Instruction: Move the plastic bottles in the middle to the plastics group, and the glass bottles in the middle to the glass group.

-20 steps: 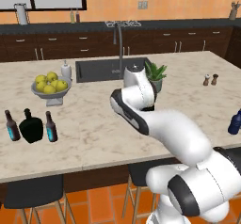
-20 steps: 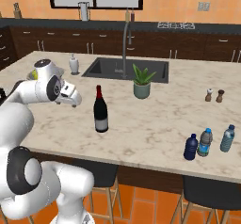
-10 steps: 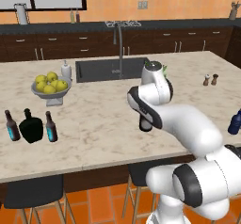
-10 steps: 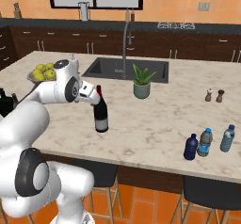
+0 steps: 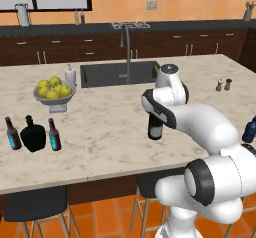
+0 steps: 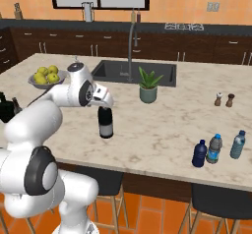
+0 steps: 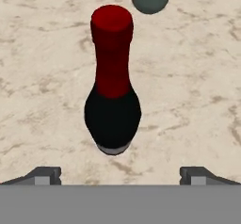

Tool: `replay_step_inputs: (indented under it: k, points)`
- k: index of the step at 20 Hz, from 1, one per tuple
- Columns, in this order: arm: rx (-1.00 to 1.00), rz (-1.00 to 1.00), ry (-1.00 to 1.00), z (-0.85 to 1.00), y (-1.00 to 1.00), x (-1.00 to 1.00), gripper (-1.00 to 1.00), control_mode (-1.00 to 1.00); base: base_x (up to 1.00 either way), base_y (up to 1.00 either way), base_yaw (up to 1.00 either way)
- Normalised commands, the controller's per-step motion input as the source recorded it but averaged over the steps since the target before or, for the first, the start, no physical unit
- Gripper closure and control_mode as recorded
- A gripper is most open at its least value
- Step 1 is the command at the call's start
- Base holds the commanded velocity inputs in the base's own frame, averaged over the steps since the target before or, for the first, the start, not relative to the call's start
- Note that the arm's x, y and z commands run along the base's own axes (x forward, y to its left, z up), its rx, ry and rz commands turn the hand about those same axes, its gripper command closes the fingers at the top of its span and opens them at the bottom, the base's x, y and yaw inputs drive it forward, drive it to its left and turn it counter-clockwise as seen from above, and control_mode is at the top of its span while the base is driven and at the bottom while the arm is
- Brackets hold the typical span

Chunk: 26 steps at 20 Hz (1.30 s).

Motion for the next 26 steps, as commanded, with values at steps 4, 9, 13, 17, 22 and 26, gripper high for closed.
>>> replay_step_inputs:
  k: [4,9,13,17,22,26]
  points:
    - [0.0,0.13,0.0,-0.19,0.0,0.19,-1.0,-1.0,0.0,0.0,0.0]
    - [0.0,0.09,0.0,-0.11,-0.05,0.36,-1.0,-1.0,0.0,0.0,0.0]
    - [0.0,0.04,-0.01,-0.05,-0.11,0.19,-1.0,-1.0,0.0,0.0,0.0]
    - [0.0,0.02,0.0,-0.1,0.0,0.02,-1.0,-1.0,0.0,0.0,0.0]
    - [0.0,0.0,-0.09,-0.12,0.0,0.0,-1.0,-1.0,0.0,0.0,0.0]
    - [0.0,0.0,-0.06,-0.13,0.0,0.03,-1.0,-1.0,0.0,0.0,0.0]
